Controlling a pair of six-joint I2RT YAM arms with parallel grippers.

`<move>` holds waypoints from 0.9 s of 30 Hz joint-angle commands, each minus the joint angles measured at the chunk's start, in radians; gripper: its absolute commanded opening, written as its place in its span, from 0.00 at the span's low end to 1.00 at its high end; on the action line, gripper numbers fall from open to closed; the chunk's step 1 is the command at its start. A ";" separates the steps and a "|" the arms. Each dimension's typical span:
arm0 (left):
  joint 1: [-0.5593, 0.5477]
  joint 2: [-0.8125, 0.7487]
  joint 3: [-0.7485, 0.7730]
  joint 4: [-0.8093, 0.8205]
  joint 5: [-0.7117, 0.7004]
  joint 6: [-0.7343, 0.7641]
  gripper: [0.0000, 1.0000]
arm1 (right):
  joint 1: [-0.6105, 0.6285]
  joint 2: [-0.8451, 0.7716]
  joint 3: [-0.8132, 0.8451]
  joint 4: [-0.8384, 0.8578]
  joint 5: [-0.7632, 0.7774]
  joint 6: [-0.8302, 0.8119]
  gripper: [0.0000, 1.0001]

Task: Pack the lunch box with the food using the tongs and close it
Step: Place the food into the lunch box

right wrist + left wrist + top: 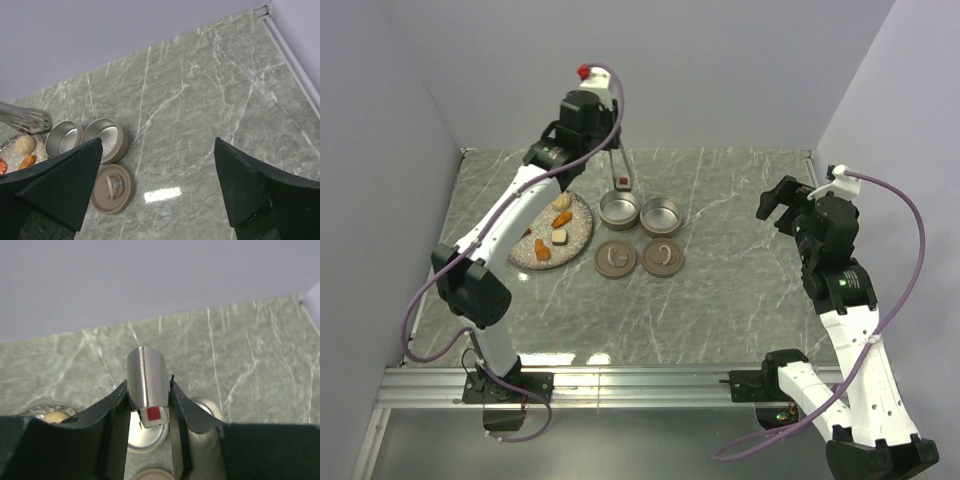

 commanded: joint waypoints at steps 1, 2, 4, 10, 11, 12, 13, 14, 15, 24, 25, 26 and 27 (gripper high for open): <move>-0.023 0.013 0.046 0.011 0.002 -0.024 0.27 | 0.004 -0.035 0.027 -0.007 0.033 -0.020 1.00; -0.026 0.014 0.040 0.023 -0.001 -0.025 0.27 | 0.004 -0.045 0.026 -0.014 0.042 -0.023 1.00; -0.028 0.020 0.023 0.033 -0.010 -0.024 0.27 | 0.003 -0.052 0.022 -0.020 0.051 -0.025 1.00; -0.028 0.020 -0.017 0.048 -0.038 -0.014 0.27 | 0.003 -0.075 -0.001 -0.030 0.065 -0.019 1.00; -0.028 0.022 -0.025 0.050 -0.038 -0.014 0.27 | 0.003 -0.078 -0.005 -0.027 0.064 -0.014 1.00; -0.026 0.022 -0.037 0.048 -0.038 -0.016 0.27 | 0.003 -0.078 -0.007 -0.027 0.064 -0.013 1.00; -0.028 0.023 -0.041 0.045 -0.043 -0.018 0.27 | 0.003 -0.078 -0.008 -0.024 0.062 -0.010 1.00; -0.028 0.023 -0.048 0.045 -0.047 -0.019 0.27 | 0.003 -0.075 -0.008 -0.023 0.062 -0.009 1.00; -0.028 0.020 -0.063 0.046 -0.052 -0.022 0.27 | 0.003 -0.075 -0.008 -0.023 0.062 -0.009 1.00; -0.028 -0.001 -0.149 0.096 -0.061 -0.021 0.31 | 0.003 -0.045 0.003 -0.017 0.033 -0.008 1.00; -0.026 -0.003 -0.153 0.099 -0.060 -0.019 0.31 | 0.004 -0.043 0.004 -0.015 0.030 -0.009 1.00; -0.028 -0.001 -0.155 0.105 -0.060 -0.019 0.34 | 0.003 -0.040 0.006 -0.012 0.025 -0.011 1.00; -0.028 -0.001 -0.161 0.108 -0.058 -0.019 0.34 | 0.003 -0.038 0.006 -0.011 0.024 -0.011 1.00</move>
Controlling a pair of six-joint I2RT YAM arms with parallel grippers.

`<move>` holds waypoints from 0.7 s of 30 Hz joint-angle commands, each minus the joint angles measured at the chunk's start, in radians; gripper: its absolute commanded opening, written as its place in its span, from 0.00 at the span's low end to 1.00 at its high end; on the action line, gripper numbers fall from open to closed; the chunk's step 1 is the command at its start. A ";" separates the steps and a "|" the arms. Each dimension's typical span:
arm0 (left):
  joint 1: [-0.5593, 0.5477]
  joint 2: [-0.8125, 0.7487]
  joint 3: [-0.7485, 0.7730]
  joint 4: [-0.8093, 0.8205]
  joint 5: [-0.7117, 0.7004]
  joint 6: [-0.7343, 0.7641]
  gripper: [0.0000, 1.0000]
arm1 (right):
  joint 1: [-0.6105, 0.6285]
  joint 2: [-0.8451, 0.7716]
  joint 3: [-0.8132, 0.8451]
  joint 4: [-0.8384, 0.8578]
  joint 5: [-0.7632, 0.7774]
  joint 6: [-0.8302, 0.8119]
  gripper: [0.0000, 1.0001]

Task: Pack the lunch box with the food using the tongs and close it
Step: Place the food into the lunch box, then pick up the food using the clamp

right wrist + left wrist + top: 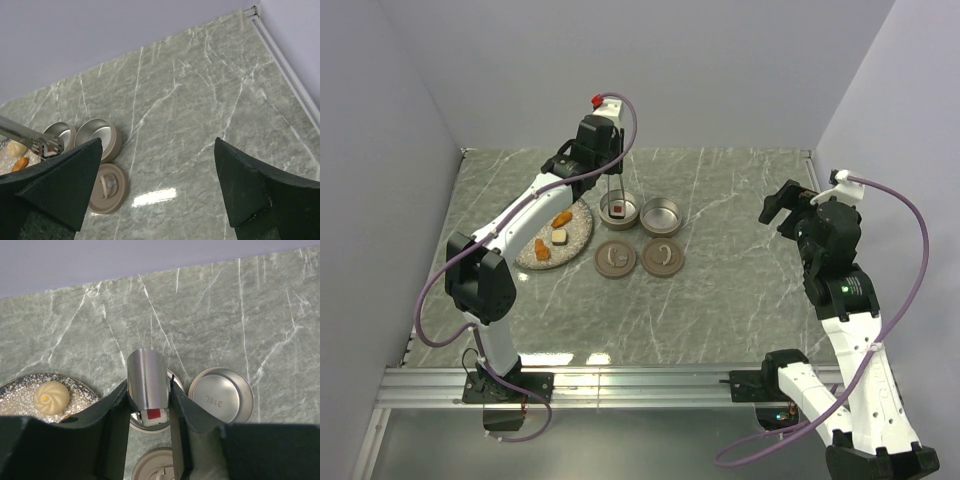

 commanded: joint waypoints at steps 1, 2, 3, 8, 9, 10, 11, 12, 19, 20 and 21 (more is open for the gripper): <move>0.000 -0.053 0.000 0.086 -0.007 -0.016 0.37 | 0.004 0.005 0.016 0.023 -0.016 -0.003 1.00; -0.001 -0.052 0.001 0.089 -0.005 -0.016 0.39 | 0.004 0.008 0.019 0.025 -0.016 -0.005 1.00; -0.001 -0.050 0.000 0.092 -0.005 -0.016 0.41 | 0.003 0.010 0.022 0.023 -0.017 -0.005 1.00; -0.001 -0.049 0.012 0.095 -0.007 -0.005 0.48 | 0.004 0.013 0.025 0.023 -0.021 -0.009 1.00; -0.001 -0.049 0.015 0.092 -0.010 0.000 0.48 | 0.003 0.013 0.025 0.023 -0.021 -0.008 1.00; -0.001 -0.049 0.018 0.091 -0.010 0.001 0.49 | 0.003 0.013 0.027 0.023 -0.022 -0.008 1.00; -0.001 -0.047 0.020 0.091 -0.014 0.001 0.48 | 0.004 0.011 0.027 0.023 -0.021 -0.006 1.00; -0.001 -0.050 0.020 0.091 -0.019 0.003 0.46 | 0.003 0.013 0.027 0.025 -0.024 -0.005 1.00; 0.013 -0.107 0.063 0.091 -0.108 0.052 0.44 | 0.003 0.014 0.029 0.026 -0.024 -0.009 1.00; 0.022 -0.118 0.076 0.088 -0.107 0.053 0.44 | 0.004 0.016 0.027 0.025 -0.025 -0.009 1.00; 0.034 -0.121 0.084 0.083 -0.104 0.044 0.44 | 0.003 0.016 0.030 0.028 -0.027 -0.009 1.00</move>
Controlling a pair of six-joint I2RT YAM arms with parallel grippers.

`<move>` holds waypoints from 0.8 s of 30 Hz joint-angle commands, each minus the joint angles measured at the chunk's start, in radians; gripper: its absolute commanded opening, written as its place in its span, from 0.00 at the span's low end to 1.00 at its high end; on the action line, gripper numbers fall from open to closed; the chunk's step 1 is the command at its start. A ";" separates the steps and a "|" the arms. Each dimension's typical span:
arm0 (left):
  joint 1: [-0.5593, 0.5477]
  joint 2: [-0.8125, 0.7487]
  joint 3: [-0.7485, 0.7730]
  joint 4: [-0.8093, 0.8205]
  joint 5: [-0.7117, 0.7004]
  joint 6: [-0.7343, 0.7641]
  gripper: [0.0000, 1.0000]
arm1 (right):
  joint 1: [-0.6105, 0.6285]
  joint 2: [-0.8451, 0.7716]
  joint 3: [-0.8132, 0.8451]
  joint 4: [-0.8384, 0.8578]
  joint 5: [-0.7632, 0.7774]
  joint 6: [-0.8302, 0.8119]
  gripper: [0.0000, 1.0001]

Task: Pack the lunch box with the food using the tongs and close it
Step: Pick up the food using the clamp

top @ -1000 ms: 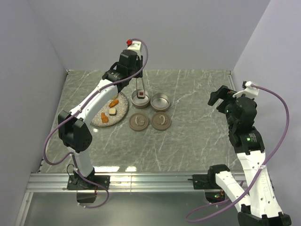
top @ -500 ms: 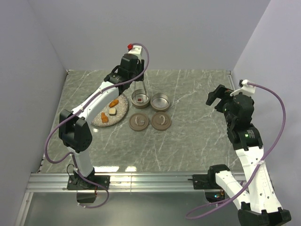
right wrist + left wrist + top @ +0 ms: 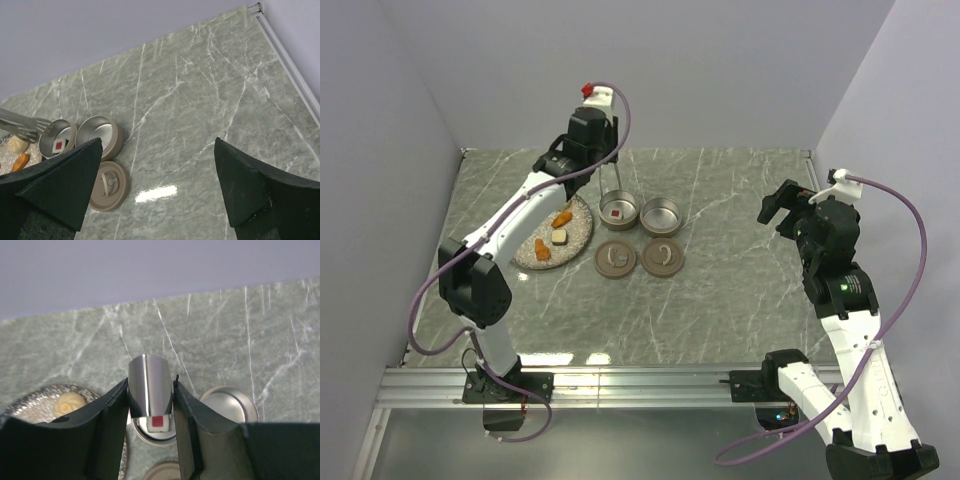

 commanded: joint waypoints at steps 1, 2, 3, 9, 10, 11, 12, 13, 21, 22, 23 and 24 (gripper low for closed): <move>0.054 -0.098 0.084 0.037 -0.034 0.019 0.44 | 0.004 0.004 0.029 0.029 -0.009 -0.006 1.00; 0.066 -0.101 0.086 0.034 -0.039 0.019 0.44 | 0.006 0.004 0.029 0.032 -0.009 -0.004 1.00; 0.080 -0.112 0.078 0.035 -0.044 0.024 0.44 | 0.003 0.004 0.027 0.037 -0.013 -0.003 1.00; 0.196 -0.160 -0.018 0.075 -0.044 0.012 0.44 | 0.003 0.003 0.030 0.037 -0.015 0.008 1.00; 0.221 -0.161 -0.028 0.077 -0.039 0.012 0.45 | 0.004 0.000 0.029 0.040 -0.012 0.010 1.00; 0.232 -0.160 -0.041 0.080 -0.033 0.010 0.45 | 0.004 0.000 0.030 0.038 -0.012 0.008 1.00; 0.241 -0.157 -0.049 0.084 -0.031 0.016 0.45 | 0.003 0.003 0.033 0.035 -0.013 0.008 1.00; 0.252 -0.154 -0.055 0.098 -0.027 0.019 0.46 | 0.004 0.006 0.035 0.031 -0.015 0.008 1.00; 0.266 -0.109 -0.072 0.092 -0.013 0.021 0.49 | 0.004 0.001 0.045 0.025 -0.004 0.011 1.00; 0.266 -0.109 -0.081 0.092 -0.013 0.021 0.49 | 0.003 -0.003 0.045 0.020 -0.004 0.014 1.00; 0.266 -0.108 -0.100 0.094 -0.014 0.019 0.49 | 0.004 -0.003 0.042 0.018 -0.003 0.014 1.00; 0.266 -0.106 -0.111 0.097 -0.014 0.021 0.49 | 0.004 -0.006 0.041 0.017 -0.001 0.014 1.00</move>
